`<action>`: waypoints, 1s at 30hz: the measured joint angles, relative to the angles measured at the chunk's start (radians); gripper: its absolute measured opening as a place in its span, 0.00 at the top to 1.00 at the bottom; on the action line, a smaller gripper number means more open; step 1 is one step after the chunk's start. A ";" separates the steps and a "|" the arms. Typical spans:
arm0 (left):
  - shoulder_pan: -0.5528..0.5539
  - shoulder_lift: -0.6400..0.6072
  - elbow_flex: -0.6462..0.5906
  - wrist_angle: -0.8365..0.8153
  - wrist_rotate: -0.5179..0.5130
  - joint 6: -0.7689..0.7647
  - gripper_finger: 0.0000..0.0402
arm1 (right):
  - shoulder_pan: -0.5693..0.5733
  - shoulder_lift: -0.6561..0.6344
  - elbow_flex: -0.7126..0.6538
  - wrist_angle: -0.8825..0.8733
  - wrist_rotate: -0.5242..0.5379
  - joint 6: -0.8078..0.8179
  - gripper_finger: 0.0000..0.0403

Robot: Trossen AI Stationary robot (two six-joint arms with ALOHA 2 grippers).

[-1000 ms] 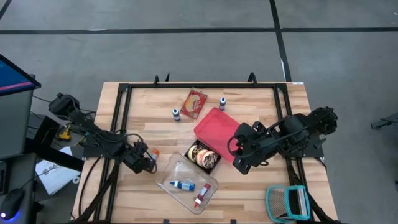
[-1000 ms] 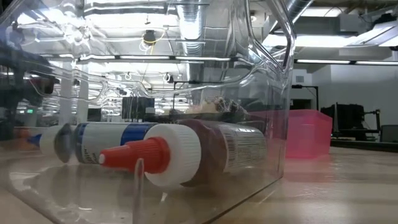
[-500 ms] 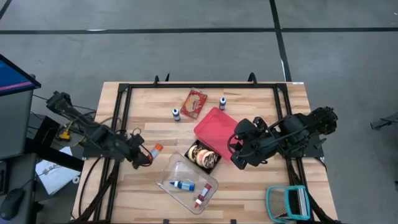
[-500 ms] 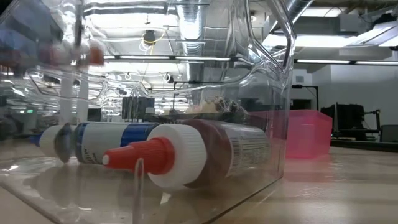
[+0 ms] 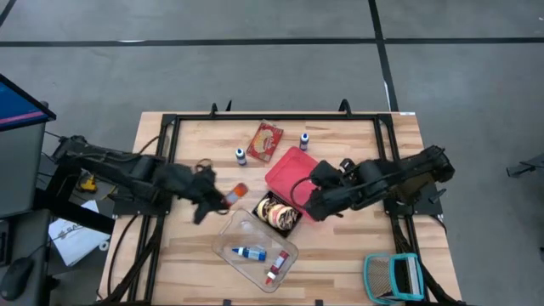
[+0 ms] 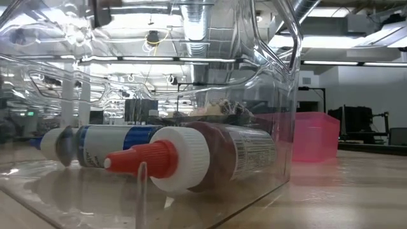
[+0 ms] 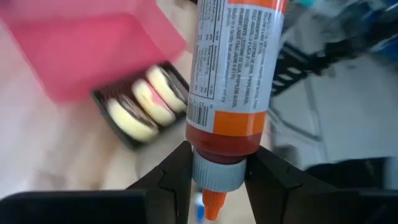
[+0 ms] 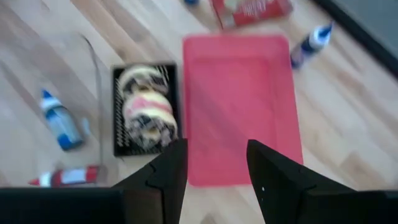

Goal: Pick & Place Food Item
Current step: Put the orange food coloring bottle into the transparent bin

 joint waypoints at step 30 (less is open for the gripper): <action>-0.074 0.621 0.082 0.175 0.276 0.218 0.73 | 0.351 -0.002 -0.088 0.091 0.074 0.588 0.61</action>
